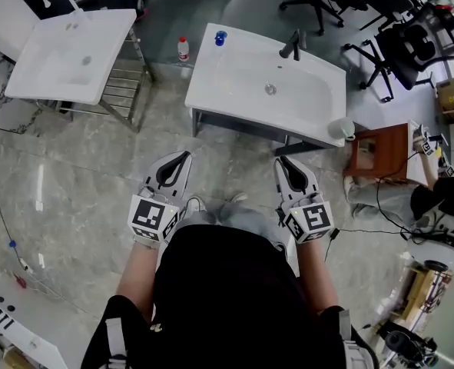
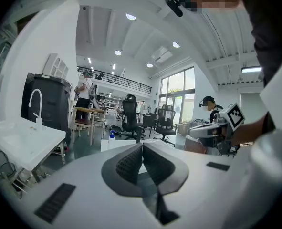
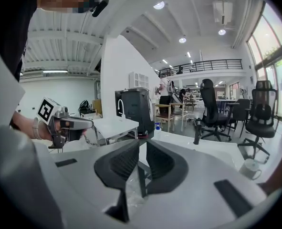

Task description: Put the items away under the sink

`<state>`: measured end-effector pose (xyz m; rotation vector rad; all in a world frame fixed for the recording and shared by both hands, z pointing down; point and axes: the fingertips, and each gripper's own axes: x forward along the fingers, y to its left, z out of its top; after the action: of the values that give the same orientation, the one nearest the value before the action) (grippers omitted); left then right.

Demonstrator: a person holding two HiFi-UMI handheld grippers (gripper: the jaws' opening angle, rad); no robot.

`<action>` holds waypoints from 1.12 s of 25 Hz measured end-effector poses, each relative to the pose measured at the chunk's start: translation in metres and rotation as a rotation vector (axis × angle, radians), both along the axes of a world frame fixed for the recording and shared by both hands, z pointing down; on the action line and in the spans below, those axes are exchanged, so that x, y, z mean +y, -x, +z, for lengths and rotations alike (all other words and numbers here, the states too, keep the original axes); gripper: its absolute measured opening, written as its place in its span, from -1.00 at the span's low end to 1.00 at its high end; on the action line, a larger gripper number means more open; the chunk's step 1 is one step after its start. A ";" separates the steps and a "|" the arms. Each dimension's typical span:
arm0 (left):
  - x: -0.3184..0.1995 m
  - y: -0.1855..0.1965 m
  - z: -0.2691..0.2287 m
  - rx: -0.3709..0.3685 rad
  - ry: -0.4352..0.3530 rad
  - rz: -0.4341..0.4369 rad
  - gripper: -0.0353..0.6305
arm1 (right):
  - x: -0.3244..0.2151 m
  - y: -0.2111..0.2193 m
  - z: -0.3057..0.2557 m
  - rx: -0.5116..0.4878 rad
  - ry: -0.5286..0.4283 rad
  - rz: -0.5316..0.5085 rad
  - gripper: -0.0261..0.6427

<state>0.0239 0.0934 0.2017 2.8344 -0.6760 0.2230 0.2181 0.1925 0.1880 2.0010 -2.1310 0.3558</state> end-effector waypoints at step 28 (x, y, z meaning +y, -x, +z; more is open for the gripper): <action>-0.098 -0.107 0.006 -0.133 0.054 -0.343 -0.82 | -0.190 -0.138 0.050 -0.145 0.016 -0.328 -0.74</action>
<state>0.1306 -0.0048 0.2075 2.6137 -1.1490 0.3654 0.3566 0.0022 0.2384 1.6205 -2.4825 0.4722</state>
